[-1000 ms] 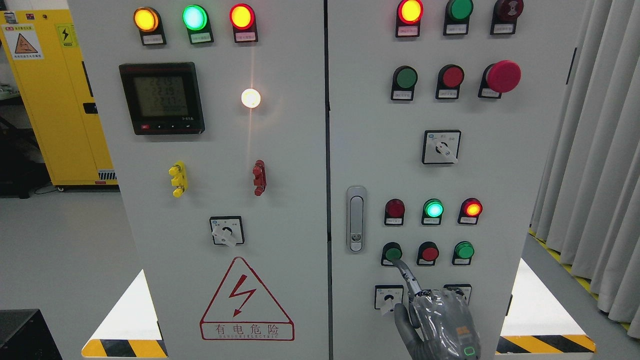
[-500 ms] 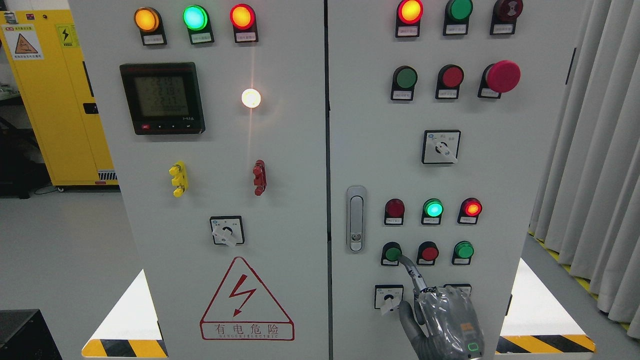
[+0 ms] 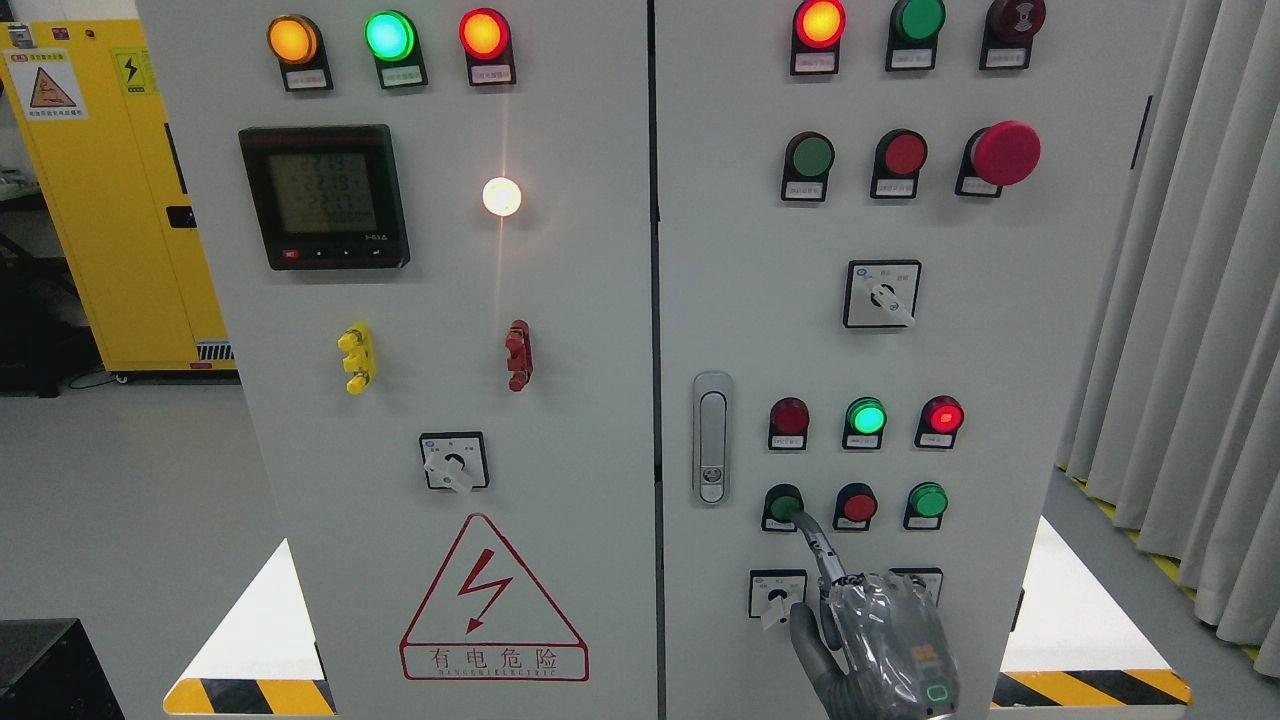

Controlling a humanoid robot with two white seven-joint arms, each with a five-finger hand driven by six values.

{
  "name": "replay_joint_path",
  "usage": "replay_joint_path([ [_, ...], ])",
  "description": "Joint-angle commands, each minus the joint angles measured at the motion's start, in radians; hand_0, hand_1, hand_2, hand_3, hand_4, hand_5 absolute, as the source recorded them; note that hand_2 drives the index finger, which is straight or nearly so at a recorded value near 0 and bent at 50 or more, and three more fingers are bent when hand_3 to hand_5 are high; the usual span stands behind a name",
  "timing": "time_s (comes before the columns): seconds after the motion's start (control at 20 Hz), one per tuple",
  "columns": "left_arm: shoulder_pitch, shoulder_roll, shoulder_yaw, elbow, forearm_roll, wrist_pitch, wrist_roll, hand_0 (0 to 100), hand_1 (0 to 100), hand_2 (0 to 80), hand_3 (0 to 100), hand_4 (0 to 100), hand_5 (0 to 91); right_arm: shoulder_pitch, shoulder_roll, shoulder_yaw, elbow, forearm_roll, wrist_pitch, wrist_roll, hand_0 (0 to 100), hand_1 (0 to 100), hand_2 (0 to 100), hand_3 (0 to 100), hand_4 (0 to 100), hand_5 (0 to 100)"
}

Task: Press green start button
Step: 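Press the green push button with the right hand's fingertip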

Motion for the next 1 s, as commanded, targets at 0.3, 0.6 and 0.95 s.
replay_joint_path([
  [0.3, 0.000, 0.000, 0.000, -0.001, 0.000, 0.000, 0.000, 12, 56, 0.0, 0, 0, 0.0, -0.015, 0.001, 0.008, 0.010, -0.002, -0.001, 0.008, 76, 97, 0, 100, 100, 100],
  [0.6, 0.000, 0.000, 0.000, 0.000, 0.000, 0.000, 0.000, 12, 56, 0.0, 0, 0, 0.0, -0.015, 0.001, 0.005, 0.010, -0.002, -0.001, 0.008, 76, 97, 0, 100, 100, 100],
  [0.95, 0.000, 0.000, 0.000, 0.000, 0.000, 0.000, 0.000, 12, 56, 0.0, 0, 0, 0.0, -0.006, 0.001, 0.003, -0.018, -0.008, -0.004, 0.000, 77, 97, 0, 100, 100, 100],
])
